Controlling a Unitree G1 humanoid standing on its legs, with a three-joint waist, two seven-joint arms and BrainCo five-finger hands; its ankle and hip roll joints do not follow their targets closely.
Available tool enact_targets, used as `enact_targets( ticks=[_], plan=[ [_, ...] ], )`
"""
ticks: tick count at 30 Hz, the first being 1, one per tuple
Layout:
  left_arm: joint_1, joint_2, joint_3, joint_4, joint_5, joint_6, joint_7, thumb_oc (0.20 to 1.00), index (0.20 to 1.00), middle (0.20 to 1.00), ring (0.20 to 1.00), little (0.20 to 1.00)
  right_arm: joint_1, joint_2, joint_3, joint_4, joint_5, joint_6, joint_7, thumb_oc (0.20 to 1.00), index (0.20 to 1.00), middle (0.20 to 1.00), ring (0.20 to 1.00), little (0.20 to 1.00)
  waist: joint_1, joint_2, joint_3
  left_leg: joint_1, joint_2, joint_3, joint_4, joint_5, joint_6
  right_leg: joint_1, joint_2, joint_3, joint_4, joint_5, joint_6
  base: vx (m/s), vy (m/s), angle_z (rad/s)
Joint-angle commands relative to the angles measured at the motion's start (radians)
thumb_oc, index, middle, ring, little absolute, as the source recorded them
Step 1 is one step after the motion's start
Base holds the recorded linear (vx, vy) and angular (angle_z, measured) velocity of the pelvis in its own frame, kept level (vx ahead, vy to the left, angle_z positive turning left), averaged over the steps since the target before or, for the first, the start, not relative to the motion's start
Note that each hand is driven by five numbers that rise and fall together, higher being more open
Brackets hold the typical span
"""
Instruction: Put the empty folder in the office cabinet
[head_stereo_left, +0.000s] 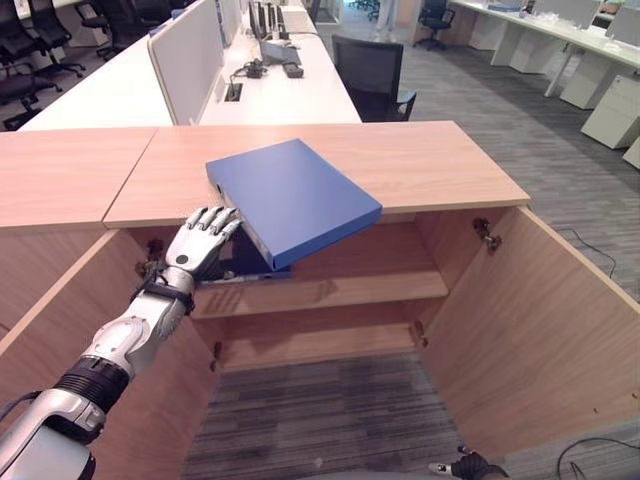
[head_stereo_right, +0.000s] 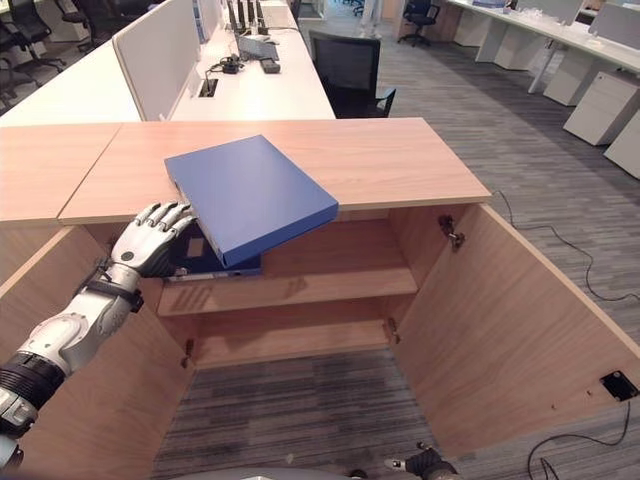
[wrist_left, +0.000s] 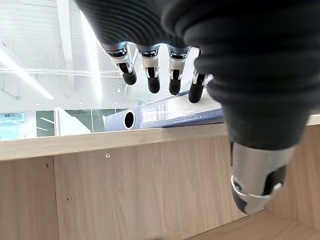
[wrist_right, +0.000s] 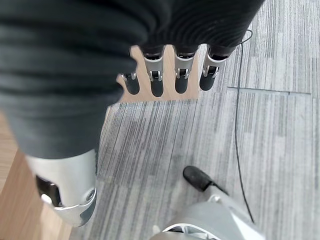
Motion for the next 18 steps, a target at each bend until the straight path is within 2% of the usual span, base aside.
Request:
enact_targets(
  ticks=[1, 18],
  plan=[
    [-0.133, 0.004, 0.014, 0.031, -0.01, 0.013, 0.04, 1.0, 1.0, 1.0, 1.0, 1.0, -0.066, 0.002, 0.042, 0.04, -0.023, -0.008, -0.015, 1.0, 1.0, 1.0, 1.0, 1.0, -0.013, -0.006, -0.001, 0.024, 0.0, -0.091, 0.002, -0.13, 0.038, 0.021, -0.006, -0.017, 0.004, -0.054, 0.062, 0.0, 0.0, -0.11],
    [-0.042, -0.028, 0.151, -0.019, -0.039, 0.042, 0.082, 1.0, 1.0, 1.0, 1.0, 1.0, -0.064, 0.018, 0.041, 0.043, -0.035, -0.006, -0.013, 1.0, 1.0, 1.0, 1.0, 1.0, -0.013, -0.012, 0.001, 0.042, 0.008, -0.074, 0.002, -0.133, 0.034, 0.025, 0.004, -0.001, 0.002, -0.057, 0.056, 0.0, -0.004, -0.05]
  ],
)
